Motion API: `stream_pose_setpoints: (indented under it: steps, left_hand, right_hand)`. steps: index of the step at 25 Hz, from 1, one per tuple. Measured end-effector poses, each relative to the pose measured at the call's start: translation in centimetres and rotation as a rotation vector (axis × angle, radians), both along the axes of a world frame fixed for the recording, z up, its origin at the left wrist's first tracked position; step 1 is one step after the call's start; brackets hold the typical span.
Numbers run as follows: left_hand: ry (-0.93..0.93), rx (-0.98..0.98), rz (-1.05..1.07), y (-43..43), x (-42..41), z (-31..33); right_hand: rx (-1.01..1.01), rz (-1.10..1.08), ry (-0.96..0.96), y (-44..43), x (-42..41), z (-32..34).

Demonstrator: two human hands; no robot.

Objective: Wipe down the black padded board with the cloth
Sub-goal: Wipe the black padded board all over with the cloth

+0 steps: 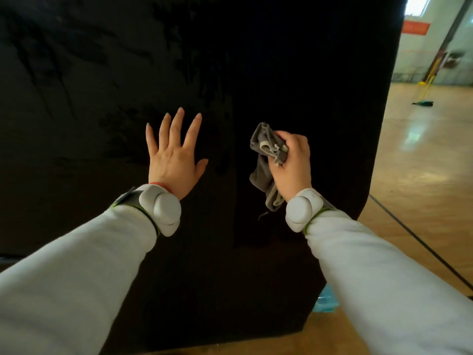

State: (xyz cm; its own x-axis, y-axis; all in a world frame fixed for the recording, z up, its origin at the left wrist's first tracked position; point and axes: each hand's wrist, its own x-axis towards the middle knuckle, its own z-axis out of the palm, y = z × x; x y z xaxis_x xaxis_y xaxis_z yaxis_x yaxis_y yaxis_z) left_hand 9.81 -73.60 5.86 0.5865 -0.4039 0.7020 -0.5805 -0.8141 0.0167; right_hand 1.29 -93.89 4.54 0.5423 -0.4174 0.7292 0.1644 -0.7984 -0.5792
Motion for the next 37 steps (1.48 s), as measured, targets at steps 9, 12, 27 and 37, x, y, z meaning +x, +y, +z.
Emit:
stream_pose_setpoints:
  steps: [9, 12, 27, 37]
  left_hand:
    - [-0.047, -0.066, 0.001, 1.3, 0.6, 6.9]
    - [-0.049, -0.092, -0.045, 1.8, 0.9, 9.5]
    - [-0.234, -0.133, -0.075, 2.4, 4.0, 23.1]
    - [-0.183, -0.089, -0.001, 1.8, 5.9, 26.8]
  right_hand:
    - [-0.040, 0.016, -0.078, 1.6, 0.6, 7.5]
    - [-0.034, 0.013, -0.109, 2.4, 0.7, 10.0]
    - [-0.172, -0.118, -0.292, 3.3, 2.7, 24.7]
    - [-0.275, -0.255, -0.357, 3.0, 3.3, 32.0]
